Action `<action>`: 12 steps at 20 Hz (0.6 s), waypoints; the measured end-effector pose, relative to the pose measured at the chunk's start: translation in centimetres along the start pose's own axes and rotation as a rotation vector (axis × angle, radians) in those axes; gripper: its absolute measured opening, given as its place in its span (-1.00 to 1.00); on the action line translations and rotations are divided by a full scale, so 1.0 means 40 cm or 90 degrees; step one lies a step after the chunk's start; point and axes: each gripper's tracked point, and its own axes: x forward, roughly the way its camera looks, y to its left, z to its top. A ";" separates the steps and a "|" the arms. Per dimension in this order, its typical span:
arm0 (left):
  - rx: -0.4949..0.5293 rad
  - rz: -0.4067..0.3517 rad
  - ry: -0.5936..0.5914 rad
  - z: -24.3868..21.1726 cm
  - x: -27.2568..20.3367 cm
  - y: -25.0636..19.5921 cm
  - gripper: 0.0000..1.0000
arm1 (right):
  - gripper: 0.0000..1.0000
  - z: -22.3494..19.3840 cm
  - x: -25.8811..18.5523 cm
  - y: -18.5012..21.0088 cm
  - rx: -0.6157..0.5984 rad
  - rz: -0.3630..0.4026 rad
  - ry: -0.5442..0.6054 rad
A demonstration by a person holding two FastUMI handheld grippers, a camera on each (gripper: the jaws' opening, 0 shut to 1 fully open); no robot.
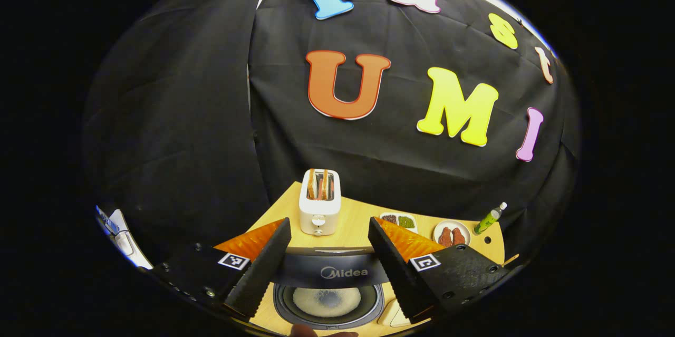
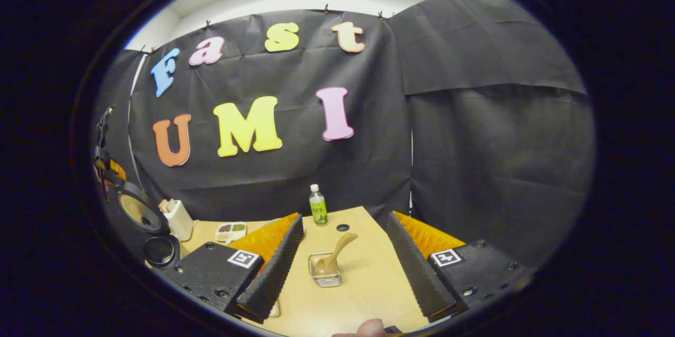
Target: Close the left gripper, press the button to open the rice cooker; take a wooden spoon from the chopstick holder with the right hand, scoop a spoonful of rice and pour it into the rice cooker, then put the wooden spoon back into the chopstick holder.
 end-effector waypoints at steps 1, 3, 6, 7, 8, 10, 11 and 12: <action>0.006 0.001 0.006 -0.009 0.003 0.001 0.92 | 0.87 -0.001 -0.003 0.001 -0.002 -0.001 0.003; 0.011 -0.001 0.017 -0.035 -0.016 -0.004 0.93 | 0.87 0.000 -0.008 0.019 -0.008 0.006 0.000; -0.018 -0.015 0.051 -0.094 -0.063 -0.006 0.94 | 0.87 -0.005 -0.010 0.073 -0.017 0.040 0.006; -0.037 -0.022 0.070 -0.122 -0.080 -0.010 0.93 | 0.87 -0.006 -0.010 0.089 -0.023 0.049 0.007; -0.051 -0.031 0.088 -0.154 -0.101 -0.015 0.93 | 1.00 -0.006 -0.009 0.102 -0.028 0.058 0.004; -0.049 -0.043 0.110 -0.216 -0.128 -0.026 0.93 | 1.00 -0.003 -0.015 0.126 -0.036 0.075 0.001; -0.038 -0.041 0.118 -0.245 -0.136 -0.021 0.93 | 0.87 -0.007 -0.018 0.135 -0.039 0.084 0.004; -0.026 -0.037 0.125 -0.276 -0.143 -0.020 0.94 | 0.89 -0.014 -0.021 0.140 -0.038 0.092 0.008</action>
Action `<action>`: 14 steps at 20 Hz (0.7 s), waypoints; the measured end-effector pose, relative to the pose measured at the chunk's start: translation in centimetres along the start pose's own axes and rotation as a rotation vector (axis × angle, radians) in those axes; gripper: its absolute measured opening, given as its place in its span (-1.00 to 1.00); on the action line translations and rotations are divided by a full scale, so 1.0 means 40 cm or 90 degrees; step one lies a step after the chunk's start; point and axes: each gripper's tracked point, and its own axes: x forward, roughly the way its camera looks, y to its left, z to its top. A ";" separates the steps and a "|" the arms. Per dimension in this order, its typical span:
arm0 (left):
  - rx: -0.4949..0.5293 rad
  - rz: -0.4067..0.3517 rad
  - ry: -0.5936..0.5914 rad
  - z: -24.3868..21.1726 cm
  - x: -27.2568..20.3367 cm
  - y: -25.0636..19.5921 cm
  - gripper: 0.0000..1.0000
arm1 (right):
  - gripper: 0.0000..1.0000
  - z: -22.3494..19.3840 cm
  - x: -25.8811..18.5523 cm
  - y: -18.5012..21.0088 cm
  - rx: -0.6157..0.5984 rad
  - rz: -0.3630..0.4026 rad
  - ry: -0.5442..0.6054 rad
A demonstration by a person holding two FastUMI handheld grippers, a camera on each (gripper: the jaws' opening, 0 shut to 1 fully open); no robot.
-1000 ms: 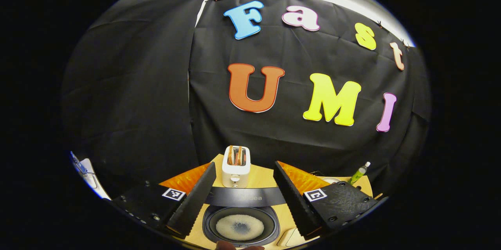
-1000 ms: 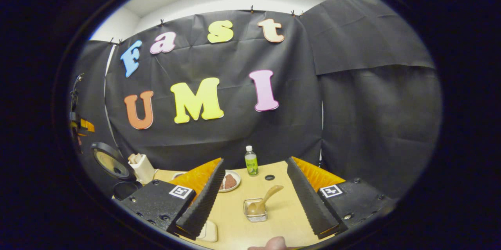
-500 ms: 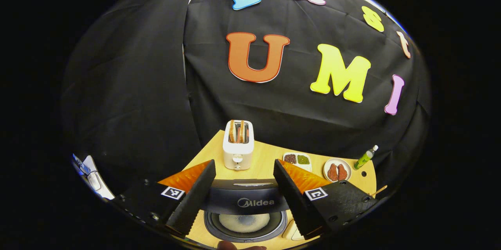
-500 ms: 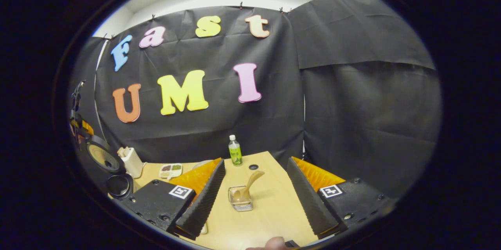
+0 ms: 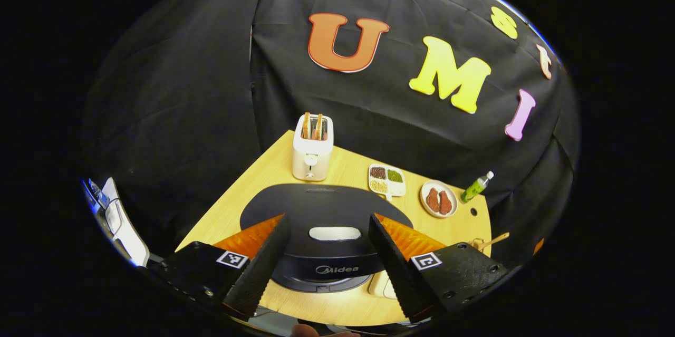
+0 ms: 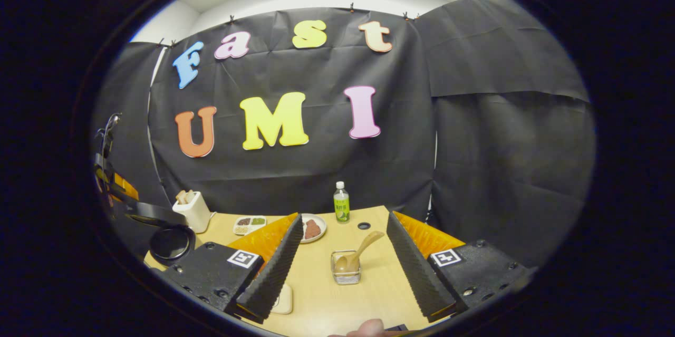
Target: Close the left gripper, press the button to open the rice cooker; take a wooden spoon from the chopstick holder with the right hand, scoop a spoonful of rice and pour it into the rice cooker, then put the wooden spoon back into the chopstick holder.
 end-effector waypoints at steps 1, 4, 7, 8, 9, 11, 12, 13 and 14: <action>0.009 0.004 0.009 -0.038 0.003 -0.002 0.94 | 0.87 -0.011 0.004 0.001 0.002 0.006 0.008; 0.040 0.014 0.043 -0.127 0.008 -0.004 0.94 | 0.87 -0.044 0.004 -0.005 0.011 0.014 0.035; 0.038 0.017 0.065 -0.202 0.013 0.000 0.94 | 0.87 -0.042 -0.004 -0.017 0.004 0.013 0.036; 0.035 0.018 0.071 -0.218 0.019 -0.001 0.94 | 0.87 -0.040 -0.006 -0.017 0.001 0.013 0.035; 0.034 0.017 0.076 -0.235 0.025 -0.001 0.94 | 0.87 -0.038 -0.010 -0.016 0.000 0.013 0.033; 0.032 0.013 0.089 -0.263 0.030 0.004 0.94 | 0.87 -0.042 -0.017 -0.014 0.001 0.016 0.035; 0.030 0.013 0.094 -0.273 0.032 0.007 0.94 | 0.87 -0.049 -0.018 -0.012 0.004 0.020 0.040; 0.028 0.013 0.098 -0.282 0.042 0.007 0.94 | 0.87 -0.056 -0.022 -0.010 0.005 0.023 0.044; 0.026 0.015 0.103 -0.292 0.046 0.006 0.94 | 0.87 -0.060 -0.023 -0.014 0.003 0.023 0.047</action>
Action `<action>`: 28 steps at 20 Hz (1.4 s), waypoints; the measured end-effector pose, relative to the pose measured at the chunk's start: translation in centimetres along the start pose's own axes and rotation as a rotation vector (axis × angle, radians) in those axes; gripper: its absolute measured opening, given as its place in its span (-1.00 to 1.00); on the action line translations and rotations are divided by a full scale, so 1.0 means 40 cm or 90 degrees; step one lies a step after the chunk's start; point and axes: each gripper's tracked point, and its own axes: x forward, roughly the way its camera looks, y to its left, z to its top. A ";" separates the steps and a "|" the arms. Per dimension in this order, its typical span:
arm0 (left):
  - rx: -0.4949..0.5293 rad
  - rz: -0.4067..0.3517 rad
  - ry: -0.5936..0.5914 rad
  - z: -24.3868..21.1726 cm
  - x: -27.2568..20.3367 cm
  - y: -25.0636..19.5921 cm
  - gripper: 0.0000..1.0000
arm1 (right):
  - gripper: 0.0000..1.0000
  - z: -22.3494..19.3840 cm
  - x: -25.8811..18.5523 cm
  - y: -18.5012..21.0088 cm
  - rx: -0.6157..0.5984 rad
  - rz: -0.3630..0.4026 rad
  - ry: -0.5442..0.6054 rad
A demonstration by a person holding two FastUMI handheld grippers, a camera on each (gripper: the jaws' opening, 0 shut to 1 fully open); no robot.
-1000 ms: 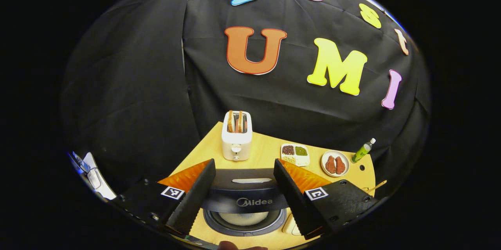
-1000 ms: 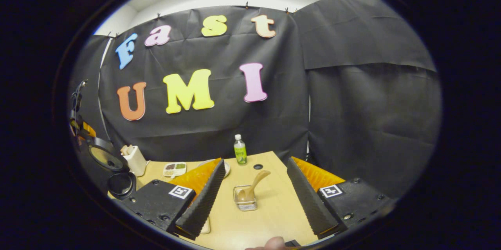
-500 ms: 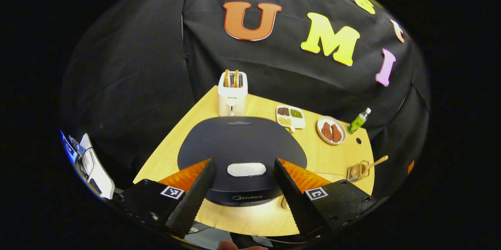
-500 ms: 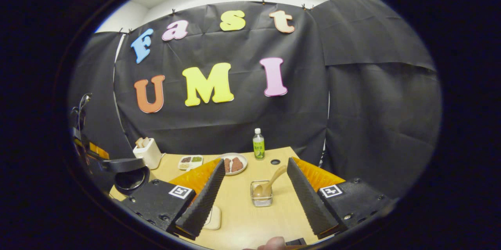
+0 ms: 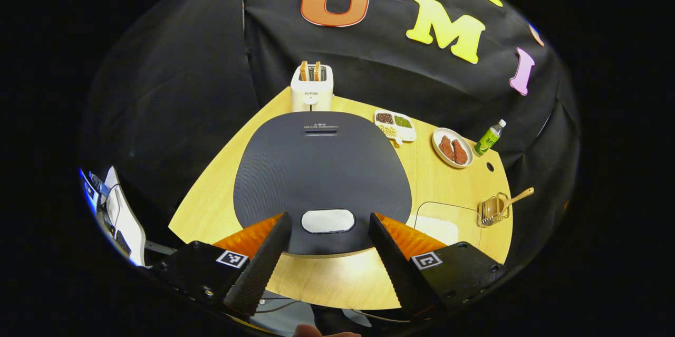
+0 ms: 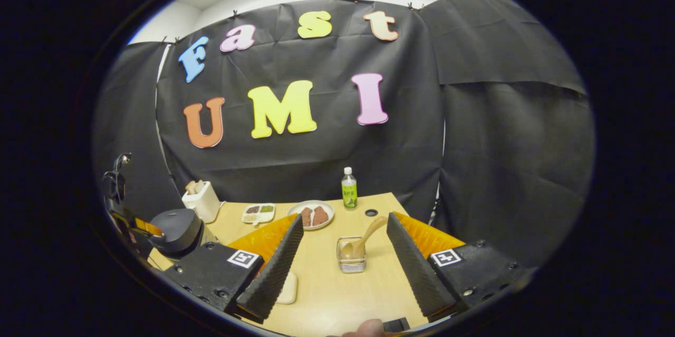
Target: Close the left gripper, press the button to open the rice cooker; take a wooden spoon from the chopstick holder with the right hand, scoop a spoonful of rice and pour it into the rice cooker, then put the wooden spoon back into the chopstick holder.
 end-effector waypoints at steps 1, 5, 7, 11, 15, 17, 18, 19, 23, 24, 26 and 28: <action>0.002 0.002 0.003 -0.008 0.006 0.001 0.94 | 0.87 -0.002 -0.002 -0.003 -0.002 -0.002 0.000; 0.022 0.015 0.012 -0.023 0.021 0.002 0.95 | 0.87 -0.018 -0.004 0.004 0.009 0.002 0.011; 0.040 0.022 0.015 -0.031 0.023 0.003 0.94 | 1.00 -0.021 0.003 0.010 0.013 0.004 0.013; 0.044 0.027 0.037 -0.042 0.028 0.010 0.95 | 1.00 -0.023 0.022 0.036 0.007 0.017 0.014; 0.036 0.034 0.024 -0.030 0.033 0.009 0.98 | 0.87 -0.015 0.051 0.069 0.007 0.041 0.009; 0.020 0.038 0.002 -0.020 0.034 0.009 0.96 | 0.87 0.001 0.071 0.085 0.010 0.054 0.003; 0.012 0.027 -0.010 -0.011 0.034 0.001 0.96 | 0.87 0.008 0.082 0.094 0.010 0.066 0.000; 0.002 0.009 -0.021 -0.005 0.034 -0.015 0.95 | 0.87 0.014 0.092 0.099 0.008 0.074 -0.002; -0.023 0.009 -0.102 0.067 -0.011 -0.039 0.89 | 1.00 0.039 0.147 0.106 -0.011 0.093 -0.014; -0.023 0.005 -0.132 0.093 -0.035 -0.056 0.89 | 1.00 0.050 0.155 0.105 -0.026 0.091 -0.024; -0.004 -0.004 -0.196 0.145 -0.086 -0.092 0.89 | 1.00 0.078 0.150 0.129 -0.049 0.102 -0.041; 0.022 -0.014 -0.264 0.211 -0.148 -0.137 0.90 | 1.00 0.100 0.125 0.164 -0.048 0.121 -0.056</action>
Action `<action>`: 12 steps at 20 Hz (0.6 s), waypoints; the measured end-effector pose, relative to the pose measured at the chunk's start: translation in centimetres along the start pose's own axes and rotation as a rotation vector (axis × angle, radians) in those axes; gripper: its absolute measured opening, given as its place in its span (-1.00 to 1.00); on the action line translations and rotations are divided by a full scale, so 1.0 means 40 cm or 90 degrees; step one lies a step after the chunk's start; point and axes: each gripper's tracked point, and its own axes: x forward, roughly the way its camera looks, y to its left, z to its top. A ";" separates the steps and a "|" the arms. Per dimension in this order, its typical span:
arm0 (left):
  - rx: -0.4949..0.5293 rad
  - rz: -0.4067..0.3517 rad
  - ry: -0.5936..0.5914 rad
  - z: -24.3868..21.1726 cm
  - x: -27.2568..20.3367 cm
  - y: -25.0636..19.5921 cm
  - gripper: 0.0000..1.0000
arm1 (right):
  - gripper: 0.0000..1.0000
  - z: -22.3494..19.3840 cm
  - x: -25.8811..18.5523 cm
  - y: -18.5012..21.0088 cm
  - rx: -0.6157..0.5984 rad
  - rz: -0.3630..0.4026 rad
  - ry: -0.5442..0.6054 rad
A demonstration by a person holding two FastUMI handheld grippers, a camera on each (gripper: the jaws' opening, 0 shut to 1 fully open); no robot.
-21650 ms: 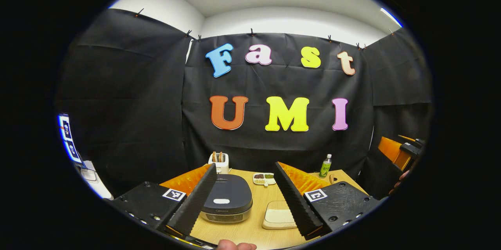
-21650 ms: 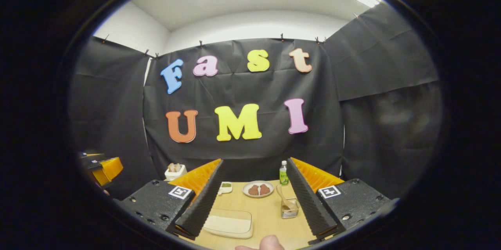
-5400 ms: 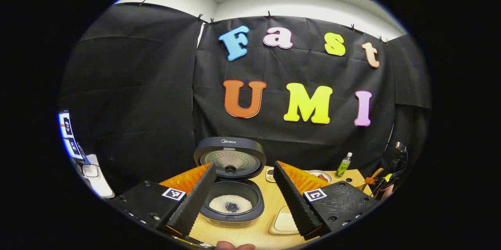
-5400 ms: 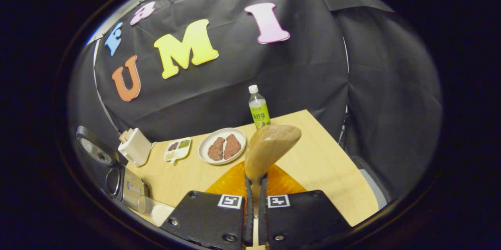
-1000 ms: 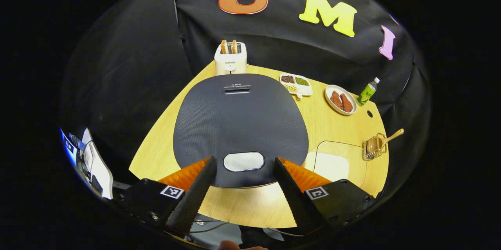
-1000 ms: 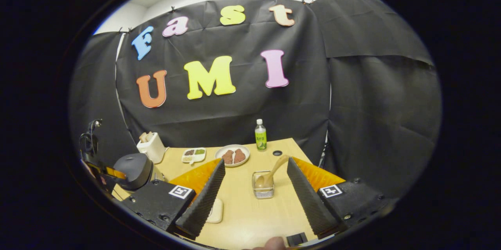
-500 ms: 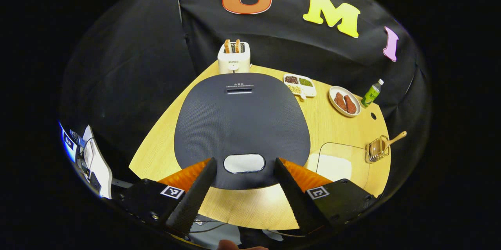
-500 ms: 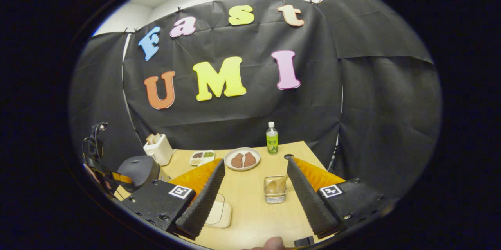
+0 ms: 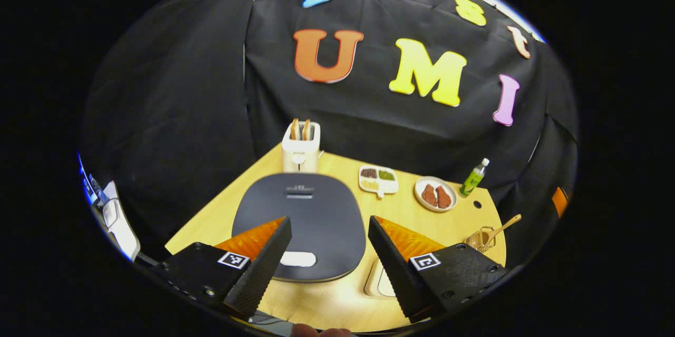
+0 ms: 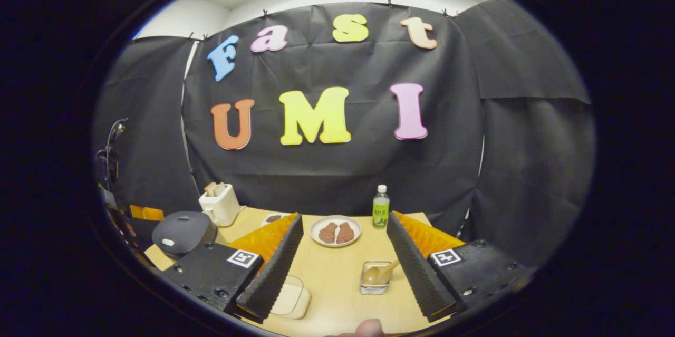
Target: Close the left gripper, press the button to open the rice cooker; take a wooden spoon from the chopstick holder with the right hand, scoop a spoonful of rice and pour it into the rice cooker, then put the wooden spoon back into the chopstick holder.
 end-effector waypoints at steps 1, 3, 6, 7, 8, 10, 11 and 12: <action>0.012 -0.010 -0.034 0.034 -0.030 -0.021 0.90 | 1.00 0.013 -0.013 0.011 -0.002 0.000 -0.012; 0.037 -0.032 -0.108 0.100 -0.098 -0.057 0.90 | 1.00 0.040 -0.058 0.037 -0.001 -0.005 -0.035; 0.055 -0.066 -0.186 0.150 -0.220 -0.106 0.89 | 0.87 0.068 -0.156 0.075 0.000 -0.015 -0.064; 0.053 -0.075 -0.196 0.144 -0.256 -0.111 0.89 | 0.87 0.074 -0.194 0.087 0.000 -0.019 -0.071; 0.049 -0.081 -0.204 0.135 -0.293 -0.111 0.89 | 0.87 0.082 -0.234 0.100 0.001 -0.022 -0.081; 0.047 -0.100 -0.226 0.115 -0.373 -0.118 0.89 | 1.00 0.088 -0.308 0.120 -0.003 -0.029 -0.102; 0.051 -0.107 -0.236 0.104 -0.403 -0.118 0.89 | 0.86 0.084 -0.345 0.127 -0.007 -0.033 -0.106; 0.058 -0.111 -0.249 0.095 -0.436 -0.118 0.89 | 1.00 0.078 -0.379 0.139 -0.007 -0.036 -0.109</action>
